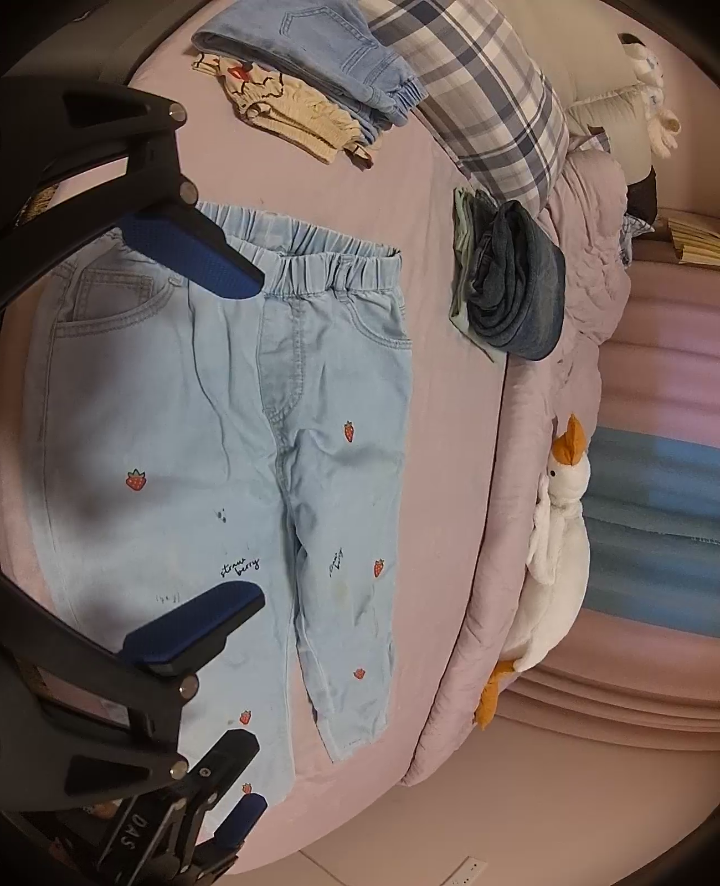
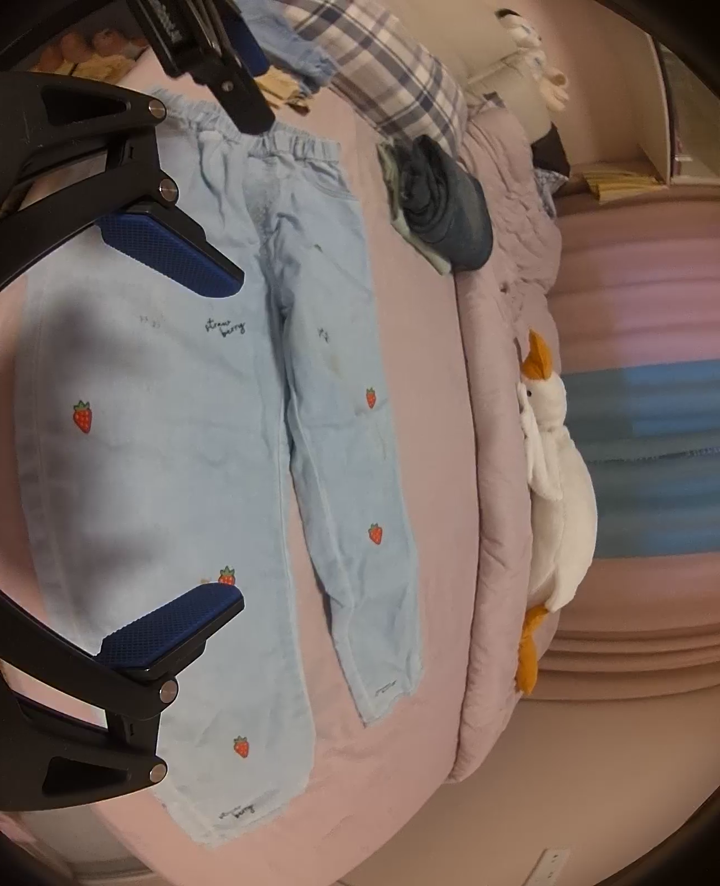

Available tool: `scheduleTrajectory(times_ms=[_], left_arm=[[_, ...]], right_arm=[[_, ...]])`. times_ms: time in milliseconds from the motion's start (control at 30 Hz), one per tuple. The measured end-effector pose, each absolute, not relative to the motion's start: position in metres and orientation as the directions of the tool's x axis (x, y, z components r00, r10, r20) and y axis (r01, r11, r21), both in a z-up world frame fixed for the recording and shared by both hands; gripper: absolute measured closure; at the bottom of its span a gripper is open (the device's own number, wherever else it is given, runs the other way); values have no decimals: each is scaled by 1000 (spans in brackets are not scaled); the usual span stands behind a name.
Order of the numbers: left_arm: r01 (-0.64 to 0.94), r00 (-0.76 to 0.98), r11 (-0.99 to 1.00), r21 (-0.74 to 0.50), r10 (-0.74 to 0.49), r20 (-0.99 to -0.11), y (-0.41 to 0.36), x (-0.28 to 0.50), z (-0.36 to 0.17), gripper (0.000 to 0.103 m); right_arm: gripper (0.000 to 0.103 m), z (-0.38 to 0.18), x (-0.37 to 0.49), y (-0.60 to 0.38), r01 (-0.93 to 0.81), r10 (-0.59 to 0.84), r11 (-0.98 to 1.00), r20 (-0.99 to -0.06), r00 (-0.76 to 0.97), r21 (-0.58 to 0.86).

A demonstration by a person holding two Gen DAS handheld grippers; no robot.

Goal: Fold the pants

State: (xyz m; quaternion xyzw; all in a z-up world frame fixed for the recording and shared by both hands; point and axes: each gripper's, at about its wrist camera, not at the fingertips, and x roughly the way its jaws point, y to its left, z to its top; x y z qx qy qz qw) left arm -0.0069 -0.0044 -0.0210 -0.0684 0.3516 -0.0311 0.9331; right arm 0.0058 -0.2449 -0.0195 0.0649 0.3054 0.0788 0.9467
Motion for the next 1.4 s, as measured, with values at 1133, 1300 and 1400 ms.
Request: scheduleTrajectory(times_ms=[1133, 1300, 1400], left_arm=[[43, 736, 953, -301, -234, -636, 2, -8, -17, 2], [41, 738, 952, -305, -234, -633, 2, -10, -16, 2], [38, 736, 951, -306, -234, -636, 2, -9, -16, 2]], right_arm=[[0, -23, 7, -239, -124, 218, 972, -572, 791, 200], [0, -23, 7, -239, -123, 221, 971, -572, 790, 204], [0, -24, 8, -240, -119, 220, 971, -575, 788, 208]])
